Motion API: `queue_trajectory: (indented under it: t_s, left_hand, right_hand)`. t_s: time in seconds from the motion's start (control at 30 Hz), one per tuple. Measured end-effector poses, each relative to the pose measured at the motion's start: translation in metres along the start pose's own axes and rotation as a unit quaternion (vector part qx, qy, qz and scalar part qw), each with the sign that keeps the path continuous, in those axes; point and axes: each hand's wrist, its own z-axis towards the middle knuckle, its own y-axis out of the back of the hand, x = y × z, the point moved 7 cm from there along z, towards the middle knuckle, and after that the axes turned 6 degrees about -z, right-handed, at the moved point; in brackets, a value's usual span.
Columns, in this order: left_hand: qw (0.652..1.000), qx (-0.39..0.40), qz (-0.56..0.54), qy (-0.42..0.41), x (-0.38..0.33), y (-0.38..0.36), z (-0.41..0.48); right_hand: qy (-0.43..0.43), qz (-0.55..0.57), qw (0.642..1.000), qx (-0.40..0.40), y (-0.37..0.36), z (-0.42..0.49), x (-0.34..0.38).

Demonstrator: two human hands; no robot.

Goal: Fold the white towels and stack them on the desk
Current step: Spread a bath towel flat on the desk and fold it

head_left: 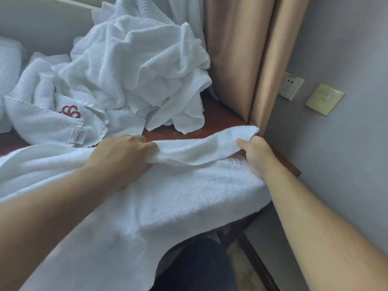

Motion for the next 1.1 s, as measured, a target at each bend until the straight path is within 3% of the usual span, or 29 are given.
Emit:
queue_trajectory:
  t_s: [0.1, 0.2, 0.27, 0.33, 0.53, 0.67, 0.73, 0.8, 0.83, 0.87, 0.93, 1.0, 1.03, 1.1]
  left_hand:
    - [0.997, -0.026, 0.04, 0.065, -0.011, 0.003, -0.002]
    - [0.991, -0.128, -0.019, 0.035, -0.029, 0.012, -0.014]
    - [0.989, -0.145, -0.035, -0.023, -0.033, 0.015, -0.019]
    - [0.992, -0.11, -0.049, -0.049, -0.033, 0.012, -0.019]
    - [0.995, -0.058, -0.075, -0.037, -0.028, 0.003, -0.016]
    - [0.996, -0.053, -0.067, -0.028, -0.025, 0.003, -0.016]
    - [0.997, -0.044, -0.062, -0.023, -0.026, 0.003, -0.016]
    - [0.997, -0.04, -0.058, -0.022, -0.028, 0.004, -0.015]
    - [0.997, -0.04, -0.057, -0.022, -0.028, 0.004, -0.015]
    - [0.997, -0.04, -0.057, -0.023, -0.028, 0.004, -0.015]
    - [0.997, -0.037, -0.058, -0.024, -0.028, 0.002, -0.016]
    - [0.997, -0.033, -0.058, -0.025, -0.027, 0.001, -0.015]
    - [0.997, -0.032, -0.06, -0.024, -0.027, 0.001, -0.016]
    - [0.997, -0.026, -0.064, -0.025, -0.026, 0.0, -0.016]
  right_hand:
    - [0.04, -0.097, 0.973, -0.206, 0.02, -0.01, 0.002]
    - [0.032, -0.067, 0.94, -0.332, 0.033, -0.025, 0.004]
    - [0.012, -0.03, 0.937, -0.347, 0.037, -0.028, 0.0]
    - [0.028, -0.037, 0.94, -0.337, 0.037, -0.028, 0.001]
    - [0.067, -0.104, 0.936, -0.329, 0.033, -0.035, 0.012]
    - [0.023, -0.137, 0.936, -0.325, 0.032, -0.04, 0.015]
    - [0.08, -0.213, 0.907, -0.354, 0.031, -0.051, 0.03]
    - [0.215, -0.306, 0.848, -0.375, 0.024, -0.064, 0.055]
    - [0.26, -0.331, 0.837, -0.349, 0.017, -0.063, 0.065]
    - [0.269, -0.348, 0.849, -0.293, 0.009, -0.056, 0.073]
    - [0.184, -0.396, 0.89, -0.129, -0.014, -0.033, 0.07]
    - [0.037, -0.461, 0.886, 0.028, -0.04, -0.022, 0.043]
    - [-0.007, -0.484, 0.872, 0.077, -0.052, -0.024, 0.028]
    - [-0.011, -0.507, 0.857, 0.088, -0.066, -0.026, 0.011]
